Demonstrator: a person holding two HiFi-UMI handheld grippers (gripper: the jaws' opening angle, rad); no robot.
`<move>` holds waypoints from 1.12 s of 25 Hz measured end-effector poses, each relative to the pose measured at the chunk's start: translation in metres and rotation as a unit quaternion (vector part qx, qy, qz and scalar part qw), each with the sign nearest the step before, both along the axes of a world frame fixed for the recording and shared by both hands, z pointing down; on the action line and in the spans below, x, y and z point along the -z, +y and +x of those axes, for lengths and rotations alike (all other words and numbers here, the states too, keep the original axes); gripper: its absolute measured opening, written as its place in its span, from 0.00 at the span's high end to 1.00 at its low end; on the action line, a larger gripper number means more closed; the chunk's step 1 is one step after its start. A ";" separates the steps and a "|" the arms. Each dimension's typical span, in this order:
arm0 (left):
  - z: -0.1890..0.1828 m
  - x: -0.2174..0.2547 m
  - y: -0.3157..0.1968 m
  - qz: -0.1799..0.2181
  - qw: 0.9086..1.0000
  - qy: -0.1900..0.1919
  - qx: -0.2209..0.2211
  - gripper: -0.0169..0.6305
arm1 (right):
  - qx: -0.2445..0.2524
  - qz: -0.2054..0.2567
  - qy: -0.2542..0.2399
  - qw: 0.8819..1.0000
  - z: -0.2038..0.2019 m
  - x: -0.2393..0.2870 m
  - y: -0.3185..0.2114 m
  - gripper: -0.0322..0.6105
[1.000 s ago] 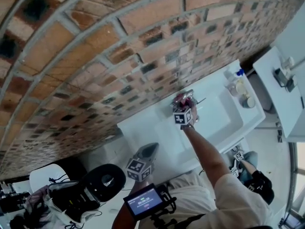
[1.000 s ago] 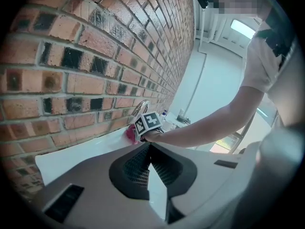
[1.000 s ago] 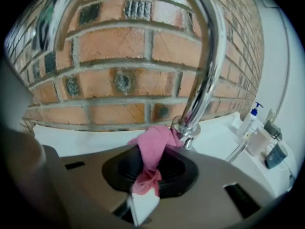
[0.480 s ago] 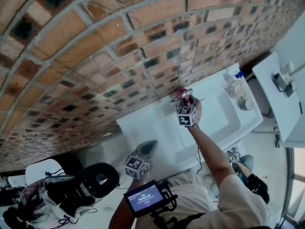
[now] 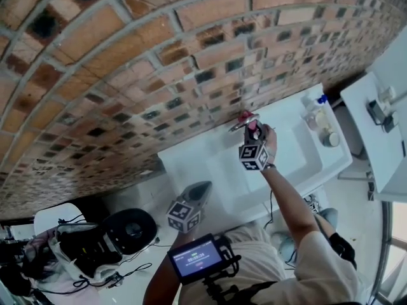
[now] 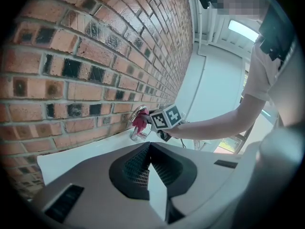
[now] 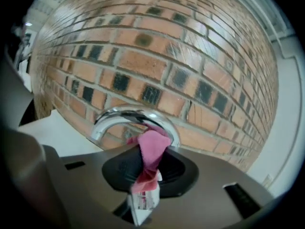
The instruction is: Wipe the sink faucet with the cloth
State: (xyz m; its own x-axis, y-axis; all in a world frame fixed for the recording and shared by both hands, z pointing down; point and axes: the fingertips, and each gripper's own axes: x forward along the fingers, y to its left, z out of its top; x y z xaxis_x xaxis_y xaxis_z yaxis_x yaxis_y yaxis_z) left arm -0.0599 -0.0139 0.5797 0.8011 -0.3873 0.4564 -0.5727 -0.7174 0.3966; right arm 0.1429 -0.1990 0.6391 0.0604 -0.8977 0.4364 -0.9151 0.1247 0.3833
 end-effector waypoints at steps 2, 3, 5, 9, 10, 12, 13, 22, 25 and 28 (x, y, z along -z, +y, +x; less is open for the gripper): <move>0.001 -0.001 0.001 -0.002 1.000 0.000 0.001 0.99 | 0.040 0.012 0.038 0.998 -0.010 0.009 0.003 0.82; 0.002 -0.001 0.001 -0.002 1.000 0.000 0.001 0.99 | 0.052 0.015 0.048 0.997 -0.014 0.011 0.004 0.82; 0.004 -0.003 0.003 -0.005 1.000 0.000 0.000 0.99 | 0.068 0.020 0.063 0.996 -0.018 0.013 0.007 0.82; 0.010 -0.004 0.007 -0.006 1.000 -0.001 -0.008 0.99 | 0.107 0.027 0.091 0.990 -0.034 0.016 0.016 0.82; 0.011 -0.004 0.007 -0.006 1.000 -0.003 -0.010 0.99 | 0.113 0.029 0.093 0.989 -0.037 0.015 0.017 0.82; 0.013 -0.005 0.009 -0.007 1.000 -0.005 -0.013 0.99 | 0.122 0.031 0.100 0.987 -0.041 0.014 0.020 0.82; 0.013 -0.004 0.009 -0.008 1.000 -0.006 -0.013 0.99 | 0.128 0.032 0.105 0.986 -0.043 0.013 0.021 0.82; 0.003 -0.009 0.016 -0.009 1.000 -0.015 0.000 0.99 | 0.161 0.037 0.123 0.978 -0.060 -0.001 0.027 0.82; -0.002 -0.009 0.020 -0.009 1.000 -0.018 0.009 0.99 | 0.163 0.025 0.122 0.979 -0.066 -0.009 0.029 0.82; -0.006 -0.010 0.025 -0.009 1.000 -0.016 0.014 0.99 | 0.164 0.005 0.115 0.980 -0.072 -0.021 0.030 0.82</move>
State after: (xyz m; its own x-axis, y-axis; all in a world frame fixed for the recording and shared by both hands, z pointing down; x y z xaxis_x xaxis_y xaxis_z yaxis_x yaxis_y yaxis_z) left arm -0.0656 0.0109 0.5893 0.7755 -0.4001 0.4884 -0.6044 -0.6941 0.3911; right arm 0.0707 -0.1686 0.6605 -0.1363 -0.8895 0.4361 -0.7151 0.3930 0.5781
